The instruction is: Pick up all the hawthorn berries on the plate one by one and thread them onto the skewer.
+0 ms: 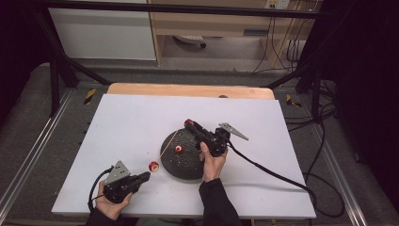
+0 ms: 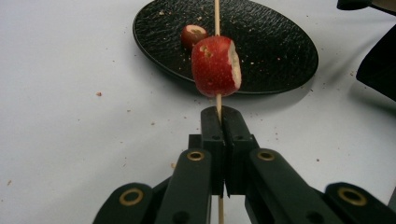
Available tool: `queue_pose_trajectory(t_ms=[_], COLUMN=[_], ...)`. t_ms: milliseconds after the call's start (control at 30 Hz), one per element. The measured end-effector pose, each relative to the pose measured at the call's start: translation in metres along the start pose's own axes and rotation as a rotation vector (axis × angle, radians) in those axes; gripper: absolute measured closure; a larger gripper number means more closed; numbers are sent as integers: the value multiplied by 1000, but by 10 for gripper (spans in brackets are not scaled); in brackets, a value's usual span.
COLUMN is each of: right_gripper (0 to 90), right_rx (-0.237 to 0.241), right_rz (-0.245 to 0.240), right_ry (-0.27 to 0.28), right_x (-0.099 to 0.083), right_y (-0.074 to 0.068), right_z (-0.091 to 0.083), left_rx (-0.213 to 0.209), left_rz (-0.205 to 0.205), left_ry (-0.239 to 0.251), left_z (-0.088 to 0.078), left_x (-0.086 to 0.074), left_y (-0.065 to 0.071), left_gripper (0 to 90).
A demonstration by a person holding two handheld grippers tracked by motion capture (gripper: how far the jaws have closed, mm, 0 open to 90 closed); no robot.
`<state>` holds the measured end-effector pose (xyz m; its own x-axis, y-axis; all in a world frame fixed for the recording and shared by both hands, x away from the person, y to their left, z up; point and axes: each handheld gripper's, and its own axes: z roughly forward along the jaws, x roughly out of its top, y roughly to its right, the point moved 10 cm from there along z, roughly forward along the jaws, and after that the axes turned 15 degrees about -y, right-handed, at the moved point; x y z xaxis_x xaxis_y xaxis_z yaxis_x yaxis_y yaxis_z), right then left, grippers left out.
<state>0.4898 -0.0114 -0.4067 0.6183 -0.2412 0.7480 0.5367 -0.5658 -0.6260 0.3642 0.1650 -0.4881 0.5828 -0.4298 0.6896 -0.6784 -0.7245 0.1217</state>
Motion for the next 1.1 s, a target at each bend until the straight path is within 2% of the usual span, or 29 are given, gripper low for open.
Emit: queue_pose_trajectory(t_ms=[100, 733, 1100], right_gripper=[632, 632, 633], right_rx=[7, 42, 36], right_rz=[22, 45, 45], right_ry=[2, 32, 31], right_x=[0, 0, 0], right_y=[1, -7, -6], right_z=[3, 12, 12], left_rx=[-1, -9, -9], left_rz=[1, -10, -10], left_ry=[4, 14, 14], left_z=[1, 6, 6], left_x=[2, 6, 6], left_y=[2, 8, 8], left_gripper=[883, 883, 883])
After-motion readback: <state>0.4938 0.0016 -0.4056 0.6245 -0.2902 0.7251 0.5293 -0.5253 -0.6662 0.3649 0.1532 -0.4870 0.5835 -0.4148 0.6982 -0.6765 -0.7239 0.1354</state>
